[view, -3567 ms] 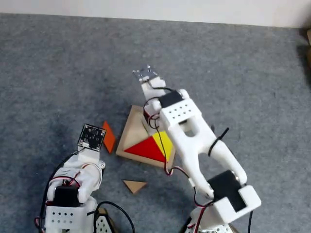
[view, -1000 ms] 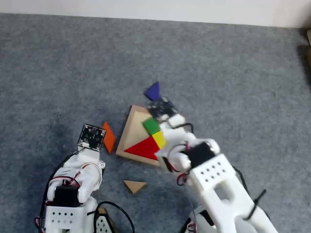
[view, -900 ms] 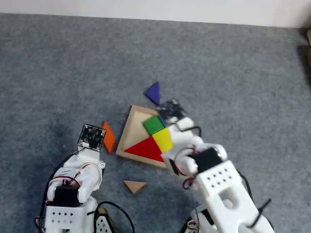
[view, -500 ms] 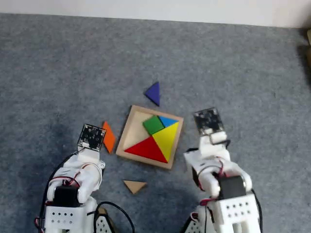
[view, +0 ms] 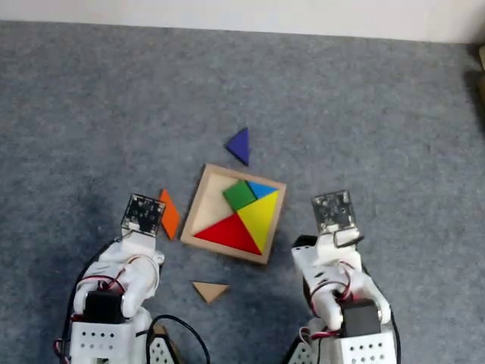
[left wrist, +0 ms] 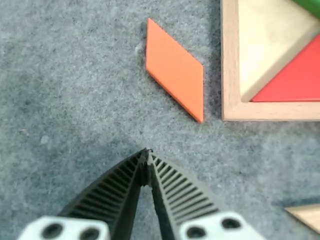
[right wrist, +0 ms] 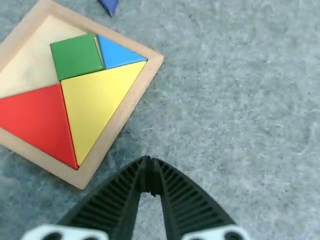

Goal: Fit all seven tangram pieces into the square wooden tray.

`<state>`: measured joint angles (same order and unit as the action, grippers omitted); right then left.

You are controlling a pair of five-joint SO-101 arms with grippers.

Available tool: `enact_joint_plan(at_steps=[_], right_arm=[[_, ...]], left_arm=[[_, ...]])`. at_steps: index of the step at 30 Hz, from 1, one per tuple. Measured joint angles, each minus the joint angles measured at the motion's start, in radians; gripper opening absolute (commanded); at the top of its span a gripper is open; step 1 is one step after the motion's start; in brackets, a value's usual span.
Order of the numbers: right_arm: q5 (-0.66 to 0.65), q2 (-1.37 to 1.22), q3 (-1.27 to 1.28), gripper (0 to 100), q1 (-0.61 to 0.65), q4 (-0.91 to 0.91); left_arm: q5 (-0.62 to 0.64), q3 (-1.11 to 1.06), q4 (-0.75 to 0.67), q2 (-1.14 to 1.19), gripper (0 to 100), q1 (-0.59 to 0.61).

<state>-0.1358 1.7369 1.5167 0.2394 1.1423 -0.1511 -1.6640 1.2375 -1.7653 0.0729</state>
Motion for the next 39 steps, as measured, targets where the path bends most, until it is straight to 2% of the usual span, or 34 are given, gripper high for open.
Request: enact_joint_plan(at_steps=[4,8,10,13,18,25,30,39], right_arm=[[0.0,0.081,0.048,0.5,0.0,0.0],[0.0,0.083,0.063,0.5,-0.028,0.002],[0.0,0.083,0.066,0.5,-0.048,0.003],[0.0,0.084,0.103,0.5,-0.057,0.003],[0.0,0.091,0.155,0.5,-0.06,0.003],[0.0,0.087,0.155,0.5,-0.06,0.003],[0.0,0.087,0.155,0.5,-0.061,0.003],[0.0,0.087,0.155,0.5,-0.061,0.003]], left_arm=[[-0.021,0.072,0.0,0.0,1,-0.002],[-0.183,0.164,0.0,-0.002,2,-0.002],[-0.239,0.204,0.002,-0.002,6,-0.002],[-0.304,0.273,0.054,-0.002,11,-0.002],[-0.371,0.379,0.16,-0.002,12,-0.002],[-0.393,0.41,0.226,-0.002,12,-0.081],[-0.393,0.413,0.229,0.028,18,-0.115],[-0.393,0.499,0.229,0.413,31,-0.13]])
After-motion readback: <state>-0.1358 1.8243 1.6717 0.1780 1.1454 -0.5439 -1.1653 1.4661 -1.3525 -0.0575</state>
